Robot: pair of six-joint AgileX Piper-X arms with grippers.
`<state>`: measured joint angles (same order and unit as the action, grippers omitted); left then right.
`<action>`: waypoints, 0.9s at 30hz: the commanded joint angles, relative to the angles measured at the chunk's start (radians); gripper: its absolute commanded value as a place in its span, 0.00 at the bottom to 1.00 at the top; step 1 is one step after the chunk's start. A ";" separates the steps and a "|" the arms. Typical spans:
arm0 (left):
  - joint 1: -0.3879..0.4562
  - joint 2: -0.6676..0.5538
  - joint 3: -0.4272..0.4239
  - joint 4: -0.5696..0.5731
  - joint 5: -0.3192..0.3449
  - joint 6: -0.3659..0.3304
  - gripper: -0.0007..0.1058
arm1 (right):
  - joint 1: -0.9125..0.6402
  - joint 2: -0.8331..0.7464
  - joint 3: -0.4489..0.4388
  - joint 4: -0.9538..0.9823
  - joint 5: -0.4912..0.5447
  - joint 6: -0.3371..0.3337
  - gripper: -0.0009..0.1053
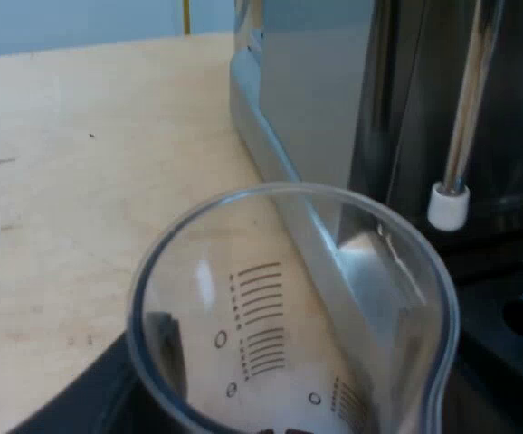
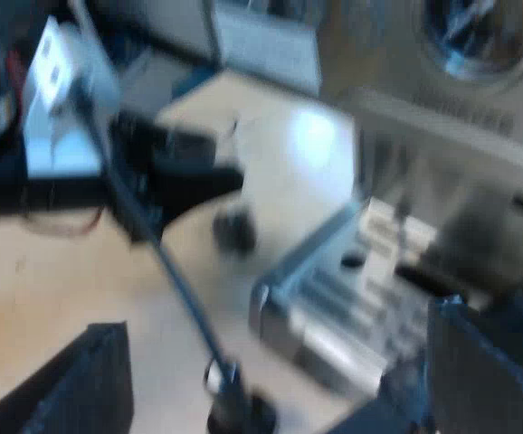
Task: Pour the beans into the coffee machine
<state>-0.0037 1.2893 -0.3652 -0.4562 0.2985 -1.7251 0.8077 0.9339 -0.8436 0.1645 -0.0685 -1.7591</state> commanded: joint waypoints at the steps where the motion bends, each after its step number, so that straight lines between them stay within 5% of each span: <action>1: -0.005 -0.090 -0.005 0.049 -0.014 -0.006 0.25 | 0.002 -0.008 -0.011 -0.069 0.051 0.033 0.65; 22: -0.005 -0.575 -0.005 0.416 -0.087 0.016 0.26 | 0.002 -0.011 -0.011 -0.396 0.102 0.054 0.65; 27: -0.005 -0.622 -0.073 0.566 -0.095 0.021 0.26 | 0.002 -0.011 -0.011 -0.471 0.141 0.054 0.65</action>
<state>-0.0037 0.6810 -0.4046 0.0566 0.2150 -1.7064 0.8077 0.9320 -0.8436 -0.2602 0.0694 -1.7037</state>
